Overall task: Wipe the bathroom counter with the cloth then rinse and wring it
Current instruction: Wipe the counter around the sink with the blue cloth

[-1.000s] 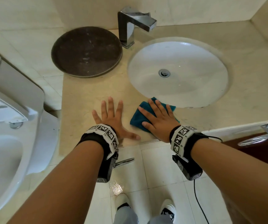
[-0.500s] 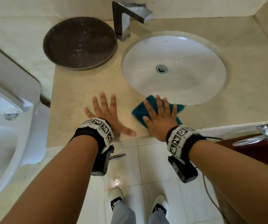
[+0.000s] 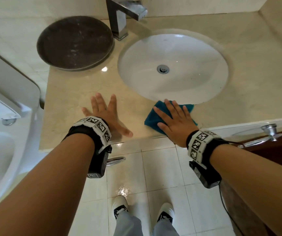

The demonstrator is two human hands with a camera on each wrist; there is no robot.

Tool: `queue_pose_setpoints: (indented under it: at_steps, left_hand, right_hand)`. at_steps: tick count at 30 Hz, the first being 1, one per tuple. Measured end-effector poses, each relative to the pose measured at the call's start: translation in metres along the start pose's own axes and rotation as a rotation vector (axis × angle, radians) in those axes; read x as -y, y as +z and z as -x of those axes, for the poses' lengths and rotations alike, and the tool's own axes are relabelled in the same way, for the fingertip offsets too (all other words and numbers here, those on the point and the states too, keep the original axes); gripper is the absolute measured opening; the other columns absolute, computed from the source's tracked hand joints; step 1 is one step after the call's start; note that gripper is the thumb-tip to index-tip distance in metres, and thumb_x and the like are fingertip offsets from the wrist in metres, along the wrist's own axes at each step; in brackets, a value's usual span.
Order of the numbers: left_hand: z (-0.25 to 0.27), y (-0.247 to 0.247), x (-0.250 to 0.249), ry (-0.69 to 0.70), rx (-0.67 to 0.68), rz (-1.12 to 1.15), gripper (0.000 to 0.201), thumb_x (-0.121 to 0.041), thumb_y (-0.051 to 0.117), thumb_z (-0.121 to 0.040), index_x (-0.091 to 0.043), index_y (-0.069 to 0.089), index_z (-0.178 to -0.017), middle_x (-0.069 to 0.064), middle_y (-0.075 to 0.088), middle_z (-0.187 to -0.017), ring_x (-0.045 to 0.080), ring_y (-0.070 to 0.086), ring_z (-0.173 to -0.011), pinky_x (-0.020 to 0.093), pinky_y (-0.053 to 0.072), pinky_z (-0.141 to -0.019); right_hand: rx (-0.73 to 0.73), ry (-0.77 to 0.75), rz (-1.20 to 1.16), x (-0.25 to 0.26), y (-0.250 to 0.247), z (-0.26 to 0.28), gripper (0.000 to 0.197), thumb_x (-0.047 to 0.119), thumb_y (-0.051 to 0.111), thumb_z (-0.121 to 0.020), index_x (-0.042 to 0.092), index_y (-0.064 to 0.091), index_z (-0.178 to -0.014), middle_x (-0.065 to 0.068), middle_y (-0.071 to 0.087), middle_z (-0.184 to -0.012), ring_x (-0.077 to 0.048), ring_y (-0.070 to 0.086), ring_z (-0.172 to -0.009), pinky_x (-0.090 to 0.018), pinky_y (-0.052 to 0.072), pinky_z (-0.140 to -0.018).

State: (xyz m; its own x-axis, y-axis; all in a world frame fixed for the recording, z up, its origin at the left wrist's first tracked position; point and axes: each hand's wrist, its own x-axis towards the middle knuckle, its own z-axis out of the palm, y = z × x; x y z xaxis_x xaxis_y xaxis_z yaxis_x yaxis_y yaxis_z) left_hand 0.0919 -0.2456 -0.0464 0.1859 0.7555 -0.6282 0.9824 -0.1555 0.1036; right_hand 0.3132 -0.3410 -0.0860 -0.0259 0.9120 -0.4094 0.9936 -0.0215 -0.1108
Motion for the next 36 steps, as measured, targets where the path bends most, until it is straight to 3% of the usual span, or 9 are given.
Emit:
queue_pose_setpoints:
  at_steps: [2,5,10,15,18,24,29,33,36]
  left_hand:
    - [0.002,-0.003,-0.016,0.063,-0.020,0.011,0.143,-0.061,0.080,-0.051,-0.031,-0.025,-0.144,0.012,-0.037,-0.148,0.036,-0.031,-0.136,0.067,-0.007,-0.107]
    - [0.000,0.002,-0.043,0.106,0.028,0.033,0.142,-0.068,0.077,-0.049,-0.032,-0.022,-0.144,0.011,-0.036,-0.149,0.036,-0.030,-0.137,0.070,-0.005,-0.106]
    - [0.000,0.021,-0.052,0.097,0.038,-0.042,0.147,-0.079,0.070,-0.043,-0.034,-0.028,-0.142,0.009,-0.044,-0.144,0.034,-0.037,-0.133,0.068,-0.010,-0.106]
    - [0.000,0.030,-0.050,0.093,-0.007,-0.101,0.150,-0.080,0.070,-0.040,-0.035,-0.034,-0.138,0.007,-0.048,-0.141,0.034,-0.040,-0.132,0.068,-0.010,-0.106]
    - [0.000,0.029,-0.051,0.087,-0.009,-0.107,0.150,-0.079,0.071,-0.041,-0.035,-0.035,-0.138,0.007,-0.048,-0.142,0.034,-0.039,-0.132,0.068,-0.010,-0.106]
    - [0.000,0.030,-0.053,0.064,-0.027,-0.111,0.151,-0.080,0.070,-0.039,-0.035,-0.034,-0.138,0.006,-0.046,-0.143,0.034,-0.037,-0.134,0.066,-0.009,-0.107]
    - [0.002,0.028,-0.053,0.065,-0.015,-0.104,0.151,-0.079,0.071,-0.038,-0.036,-0.035,-0.138,0.005,-0.046,-0.143,0.032,-0.038,-0.134,0.066,-0.009,-0.107]
    - [0.003,0.026,-0.054,0.067,0.002,-0.098,0.152,-0.077,0.073,-0.038,-0.037,-0.034,-0.138,0.005,-0.046,-0.143,0.032,-0.039,-0.133,0.067,-0.010,-0.107]
    - [0.003,0.026,-0.054,0.063,0.006,-0.092,0.151,-0.077,0.073,-0.038,-0.038,-0.033,-0.138,0.004,-0.046,-0.143,0.032,-0.038,-0.133,0.067,-0.010,-0.107]
  right_hand:
    - [-0.003,0.072,-0.021,-0.021,0.000,0.009,0.057,0.054,0.002,-0.091,0.043,-0.019,-0.143,0.004,-0.027,-0.154,-0.020,-0.022,-0.143,-0.045,-0.012,-0.116]
    - [-0.011,0.163,-0.054,-0.049,0.001,0.018,0.056,0.049,0.013,-0.097,0.041,-0.017,-0.144,0.003,-0.026,-0.154,-0.020,-0.021,-0.143,-0.046,-0.011,-0.116]
    - [-0.034,0.309,-0.110,-0.083,-0.001,0.023,0.057,0.051,0.014,-0.097,0.040,-0.015,-0.145,0.002,-0.023,-0.155,-0.021,-0.018,-0.144,-0.046,-0.008,-0.116]
    - [-0.044,0.353,-0.097,-0.074,-0.001,0.022,0.058,0.049,0.013,-0.097,0.037,-0.019,-0.145,-0.004,-0.026,-0.154,-0.027,-0.020,-0.143,-0.052,-0.007,-0.116]
    - [-0.015,0.300,-0.073,-0.052,-0.003,0.017,0.059,0.050,0.011,-0.097,0.036,-0.022,-0.143,-0.006,-0.030,-0.152,-0.030,-0.024,-0.141,-0.056,-0.010,-0.114]
    - [-0.051,0.026,-0.038,0.003,0.005,0.006,0.058,0.052,0.016,-0.097,0.041,-0.016,-0.144,-0.001,-0.030,-0.153,-0.026,-0.026,-0.141,-0.054,-0.017,-0.111]
    - [-0.050,-0.080,0.015,-0.028,0.007,0.007,0.061,0.060,0.001,-0.086,0.045,-0.014,-0.144,0.003,-0.025,-0.155,-0.022,-0.021,-0.143,-0.048,-0.013,-0.115]
    - [-0.032,0.024,0.014,-0.074,0.002,0.017,0.063,0.061,-0.005,-0.082,0.045,-0.017,-0.142,0.004,-0.023,-0.155,-0.021,-0.020,-0.144,-0.046,-0.013,-0.115]
    - [-0.071,0.045,-0.022,-0.086,-0.001,0.023,0.067,0.058,-0.004,-0.082,0.042,-0.005,-0.146,0.003,-0.009,-0.158,-0.022,-0.010,-0.145,-0.045,-0.006,-0.115]
